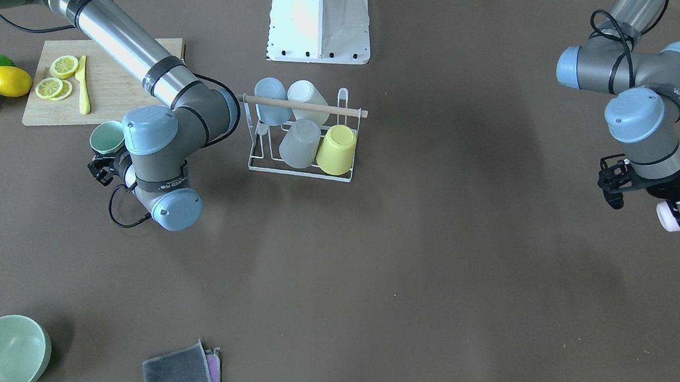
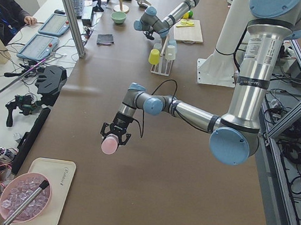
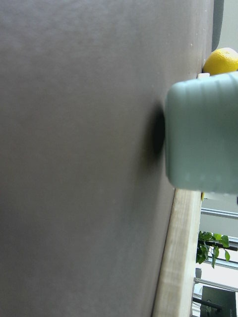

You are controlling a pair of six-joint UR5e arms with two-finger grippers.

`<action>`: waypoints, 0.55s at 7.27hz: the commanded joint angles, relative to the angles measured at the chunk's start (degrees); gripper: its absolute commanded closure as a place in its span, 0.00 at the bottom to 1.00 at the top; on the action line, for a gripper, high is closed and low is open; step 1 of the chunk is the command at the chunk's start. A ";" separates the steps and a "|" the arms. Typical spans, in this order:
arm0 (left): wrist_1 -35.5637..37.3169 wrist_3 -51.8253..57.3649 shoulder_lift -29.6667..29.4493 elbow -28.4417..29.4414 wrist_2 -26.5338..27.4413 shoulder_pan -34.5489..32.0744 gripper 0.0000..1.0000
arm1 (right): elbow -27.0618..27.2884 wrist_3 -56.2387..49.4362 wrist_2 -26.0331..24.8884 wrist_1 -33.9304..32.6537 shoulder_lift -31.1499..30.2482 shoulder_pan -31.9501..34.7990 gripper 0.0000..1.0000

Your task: Place cup on cup holder

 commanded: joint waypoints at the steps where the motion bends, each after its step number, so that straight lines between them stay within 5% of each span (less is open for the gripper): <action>1: 0.07 -0.49 0.52 -7.66 -0.04 -0.50 0.39 | 3.50 -0.56 -0.33 -0.84 -1.62 0.64 0.53; 4: -0.54 -0.49 2.20 -16.64 -0.91 -2.61 0.44 | 9.88 -0.74 -1.29 -5.21 -1.97 2.92 0.55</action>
